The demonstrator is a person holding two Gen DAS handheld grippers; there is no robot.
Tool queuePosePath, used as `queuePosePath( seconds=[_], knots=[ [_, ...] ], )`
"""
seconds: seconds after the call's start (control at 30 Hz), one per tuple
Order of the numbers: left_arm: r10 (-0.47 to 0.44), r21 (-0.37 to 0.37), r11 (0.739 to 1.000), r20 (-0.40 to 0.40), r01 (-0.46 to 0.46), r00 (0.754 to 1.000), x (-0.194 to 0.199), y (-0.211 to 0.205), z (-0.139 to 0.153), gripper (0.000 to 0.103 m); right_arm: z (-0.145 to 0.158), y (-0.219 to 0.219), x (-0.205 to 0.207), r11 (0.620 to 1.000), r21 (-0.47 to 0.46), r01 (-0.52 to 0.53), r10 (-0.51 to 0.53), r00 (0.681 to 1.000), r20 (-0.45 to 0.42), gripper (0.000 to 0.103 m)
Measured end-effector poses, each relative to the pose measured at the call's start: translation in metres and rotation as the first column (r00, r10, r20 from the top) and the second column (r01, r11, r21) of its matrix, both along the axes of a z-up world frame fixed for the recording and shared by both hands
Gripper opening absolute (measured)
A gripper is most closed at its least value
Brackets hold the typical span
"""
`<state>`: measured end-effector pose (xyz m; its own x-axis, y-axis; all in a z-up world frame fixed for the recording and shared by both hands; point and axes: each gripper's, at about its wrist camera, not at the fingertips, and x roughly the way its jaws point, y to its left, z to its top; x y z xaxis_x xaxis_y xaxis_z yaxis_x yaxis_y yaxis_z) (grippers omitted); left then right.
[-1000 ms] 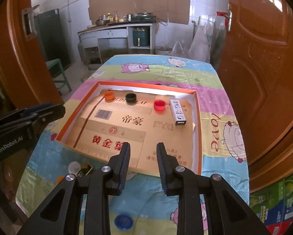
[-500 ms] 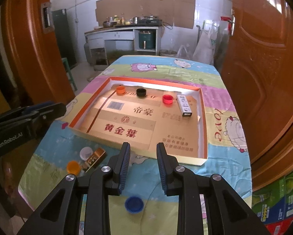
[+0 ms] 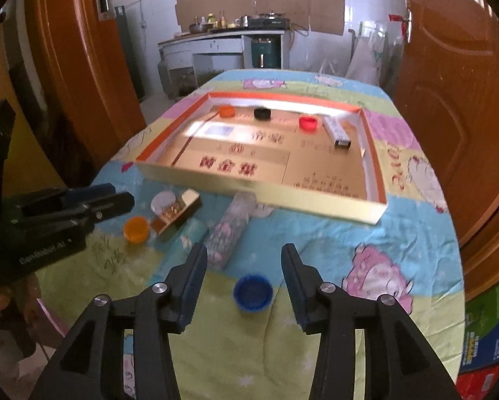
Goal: Organize rigid objects
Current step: 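Withdraw both open tools from the box toward the items on the table, then close the right tool on the blue cap while the left tool grasps the yellow-orange cap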
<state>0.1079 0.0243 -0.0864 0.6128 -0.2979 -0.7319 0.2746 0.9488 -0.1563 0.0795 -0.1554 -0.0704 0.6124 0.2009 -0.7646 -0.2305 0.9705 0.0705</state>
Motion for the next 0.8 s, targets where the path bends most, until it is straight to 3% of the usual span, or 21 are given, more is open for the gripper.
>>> queuePosePath(
  seconds=[0.27,0.8],
  knots=[
    [-0.052,0.041,0.998,-0.016,0.052,0.999,-0.007,-0.007,-0.022,0.037,-0.020,-0.002,-0.004,1.000,0.004,0.013,-0.012,0.999,-0.039,0.048],
    [-0.042,0.076,0.996,-0.030,0.044,0.999,0.002,-0.005,-0.036,0.037,-0.033,-0.001,0.003,1.000,0.006,0.014,-0.013,0.997,-0.073,0.048]
  ],
)
